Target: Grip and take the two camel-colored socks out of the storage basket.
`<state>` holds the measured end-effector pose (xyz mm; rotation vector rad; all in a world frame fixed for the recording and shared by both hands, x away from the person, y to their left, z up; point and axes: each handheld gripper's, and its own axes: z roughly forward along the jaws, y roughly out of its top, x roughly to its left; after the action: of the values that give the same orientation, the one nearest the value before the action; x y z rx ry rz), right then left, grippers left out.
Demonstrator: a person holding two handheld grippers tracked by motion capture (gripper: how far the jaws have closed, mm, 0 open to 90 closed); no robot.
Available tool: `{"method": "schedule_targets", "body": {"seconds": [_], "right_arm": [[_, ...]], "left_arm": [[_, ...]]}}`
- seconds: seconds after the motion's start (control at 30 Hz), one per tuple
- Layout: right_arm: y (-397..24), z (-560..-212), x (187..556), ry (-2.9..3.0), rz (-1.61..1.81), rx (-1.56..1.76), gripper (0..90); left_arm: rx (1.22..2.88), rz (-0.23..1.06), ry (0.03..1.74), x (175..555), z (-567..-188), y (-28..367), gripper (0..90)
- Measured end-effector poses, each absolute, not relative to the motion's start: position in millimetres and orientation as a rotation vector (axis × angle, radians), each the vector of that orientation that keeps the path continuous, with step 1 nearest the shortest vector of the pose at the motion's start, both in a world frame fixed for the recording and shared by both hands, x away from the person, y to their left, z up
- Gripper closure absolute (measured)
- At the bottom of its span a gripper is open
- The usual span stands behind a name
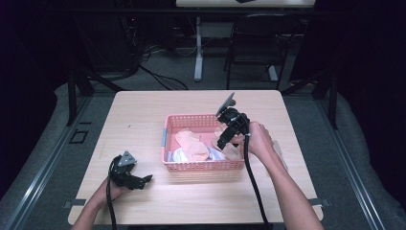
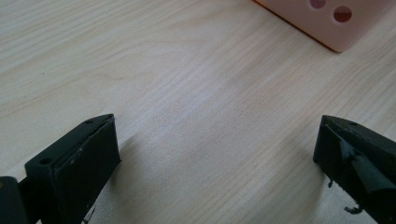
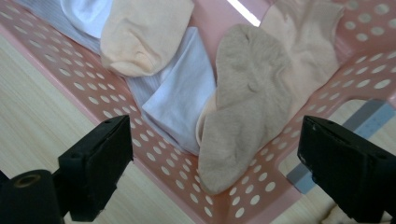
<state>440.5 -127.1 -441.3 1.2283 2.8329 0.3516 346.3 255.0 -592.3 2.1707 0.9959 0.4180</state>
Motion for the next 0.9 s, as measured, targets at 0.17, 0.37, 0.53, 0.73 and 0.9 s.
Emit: {"method": "schedule_targets", "body": {"seconds": [0.17,0.37,0.53,0.73,0.9], "right_arm": [[-128,-456,443,2.843,0.305,1.227,13.7],[-128,-472,446,2.852,0.275,1.261,19.8],[-129,-484,448,2.858,0.250,1.285,28.3],[-130,-490,448,2.854,0.229,1.296,32.1],[-133,-494,450,2.835,0.225,1.311,37.0]], "left_arm": [[2.171,0.418,0.996,346,-592,255,0.0],[2.171,0.418,0.996,346,-592,255,0.0],[2.171,0.418,0.996,346,-592,255,0.0],[2.170,0.418,0.996,346,-592,255,0.0],[2.171,0.418,0.996,346,-592,255,0.0]]}}
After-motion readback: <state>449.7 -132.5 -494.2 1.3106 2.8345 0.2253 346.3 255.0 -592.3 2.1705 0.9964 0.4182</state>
